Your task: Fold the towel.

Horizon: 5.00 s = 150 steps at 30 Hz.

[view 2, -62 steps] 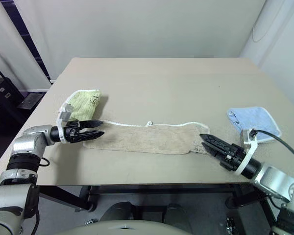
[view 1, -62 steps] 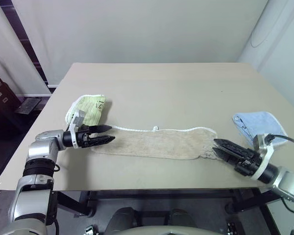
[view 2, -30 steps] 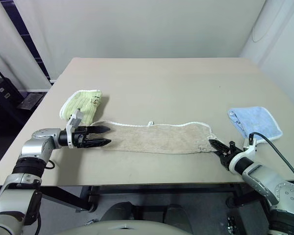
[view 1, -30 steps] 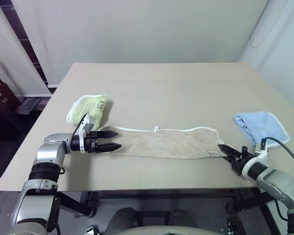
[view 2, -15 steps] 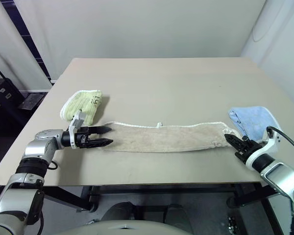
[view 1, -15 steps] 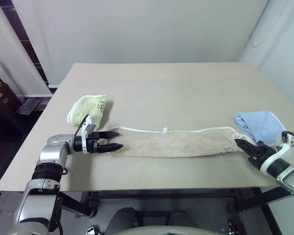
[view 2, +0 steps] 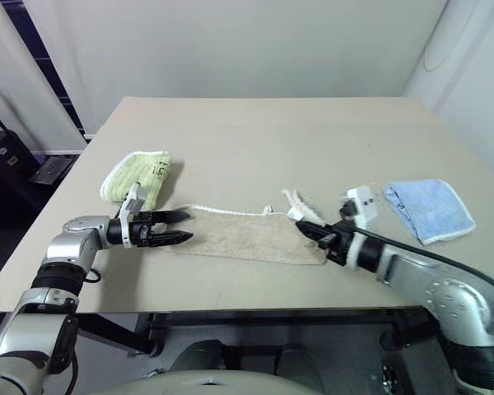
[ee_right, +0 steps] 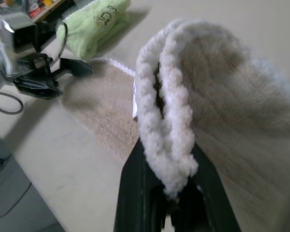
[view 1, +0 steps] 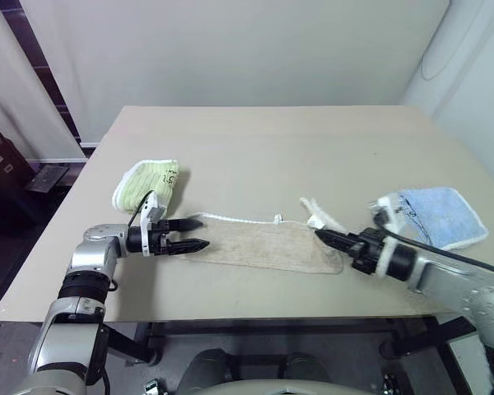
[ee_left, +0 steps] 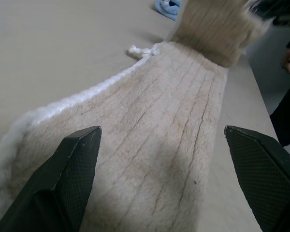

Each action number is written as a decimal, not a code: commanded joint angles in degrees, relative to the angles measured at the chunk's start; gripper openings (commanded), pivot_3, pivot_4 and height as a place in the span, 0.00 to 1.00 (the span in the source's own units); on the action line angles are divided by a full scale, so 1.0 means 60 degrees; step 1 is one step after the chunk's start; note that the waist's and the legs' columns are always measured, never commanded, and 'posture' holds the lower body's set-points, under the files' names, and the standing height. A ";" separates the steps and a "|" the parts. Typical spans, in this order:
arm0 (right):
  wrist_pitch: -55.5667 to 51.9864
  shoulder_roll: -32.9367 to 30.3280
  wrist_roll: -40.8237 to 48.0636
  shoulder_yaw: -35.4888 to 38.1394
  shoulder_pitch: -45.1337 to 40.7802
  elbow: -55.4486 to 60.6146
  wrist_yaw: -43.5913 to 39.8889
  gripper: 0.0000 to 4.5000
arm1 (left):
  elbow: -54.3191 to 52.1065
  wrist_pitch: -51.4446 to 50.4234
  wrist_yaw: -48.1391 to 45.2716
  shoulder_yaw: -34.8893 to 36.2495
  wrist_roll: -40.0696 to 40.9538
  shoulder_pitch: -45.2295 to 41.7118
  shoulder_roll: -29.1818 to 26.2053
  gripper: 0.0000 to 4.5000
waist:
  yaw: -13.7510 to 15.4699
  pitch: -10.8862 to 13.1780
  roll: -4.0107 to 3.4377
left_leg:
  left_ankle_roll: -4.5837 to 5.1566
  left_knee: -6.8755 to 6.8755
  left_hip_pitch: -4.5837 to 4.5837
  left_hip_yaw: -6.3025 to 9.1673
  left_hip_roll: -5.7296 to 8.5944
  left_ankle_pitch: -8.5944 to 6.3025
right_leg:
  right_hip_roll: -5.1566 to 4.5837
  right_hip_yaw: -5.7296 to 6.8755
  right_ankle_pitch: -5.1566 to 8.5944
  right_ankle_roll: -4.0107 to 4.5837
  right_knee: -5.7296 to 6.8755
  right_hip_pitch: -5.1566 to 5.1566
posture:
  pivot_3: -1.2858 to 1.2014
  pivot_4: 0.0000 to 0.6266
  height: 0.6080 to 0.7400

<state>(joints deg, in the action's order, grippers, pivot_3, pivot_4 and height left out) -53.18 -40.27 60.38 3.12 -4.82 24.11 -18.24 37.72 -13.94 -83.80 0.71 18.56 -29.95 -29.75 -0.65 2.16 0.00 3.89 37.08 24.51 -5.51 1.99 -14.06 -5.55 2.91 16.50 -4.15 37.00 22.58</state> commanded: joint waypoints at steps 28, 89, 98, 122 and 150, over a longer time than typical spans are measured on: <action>0.1762 0.1044 -0.1624 0.1750 -0.0076 0.0297 -0.2497 0.78 | -0.2678 -0.1984 0.0222 -0.0106 0.1772 -0.1122 0.1401 0.17 | 0.0016 0.0002 0.0001 | 0.0004 -0.0004 -0.0006 -0.0005 0.0001 -0.0004 | -0.0002 0.0014 -0.0007 -0.0012 0.0010 -0.0008 | 0.52 0.00 0.85; 0.0298 0.3605 -0.2409 0.1254 -0.2361 -0.3299 -0.2886 0.00 | -0.5171 -0.9114 0.2802 0.1614 0.3245 0.2128 -0.3186 0.99 | -0.0198 0.0005 -0.0029 | -0.0017 -0.0021 -0.0003 0.0010 0.0002 0.0003 | 0.0004 0.0023 -0.0019 -0.0033 0.0038 0.0024 | 0.52 0.00 0.85; -0.0327 0.3614 -0.2258 0.1279 -0.2595 -0.3596 -0.2626 0.00 | -0.4515 -1.0277 0.3539 0.1178 0.3447 0.1976 -0.3019 0.99 | -0.0016 0.0003 -0.0027 | -0.0067 -0.0122 -0.0004 -0.0038 0.0009 0.0032 | -0.0014 0.0005 -0.0021 -0.0025 0.0029 0.0082 | 0.52 0.00 0.85; -0.0097 0.3587 -0.2300 0.1782 -0.2122 -0.3229 -0.1625 0.00 | -0.1629 -1.1552 0.5271 0.1486 0.3303 -0.0336 -0.0390 0.99 | 0.0251 -0.0021 -0.0065 | -0.0099 -0.0163 -0.0008 -0.0097 0.0015 0.0051 | -0.0086 0.0054 -0.0087 0.0069 0.0016 0.0079 | 0.52 0.00 0.85; 0.1051 0.2885 -0.2524 0.1646 -0.0958 -0.1715 -0.2604 0.00 | -0.2475 -0.9110 0.3116 -0.0229 0.2691 -0.0841 -0.1827 0.01 | -0.0019 -0.0004 -0.0043 | -0.0117 -0.0192 0.0009 -0.0099 0.0015 0.0063 | -0.0094 0.0061 -0.0086 0.0067 -0.0009 0.0108 | 0.52 0.00 0.85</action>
<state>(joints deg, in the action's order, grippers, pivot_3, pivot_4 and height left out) -48.30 -21.84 43.98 12.03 -10.96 9.43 -32.03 25.64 -71.49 -61.96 0.71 35.40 -32.60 -39.21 -0.76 2.14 -0.25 3.19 35.92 24.58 -6.10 2.08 -13.68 -6.11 3.27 15.99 -3.74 36.92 23.23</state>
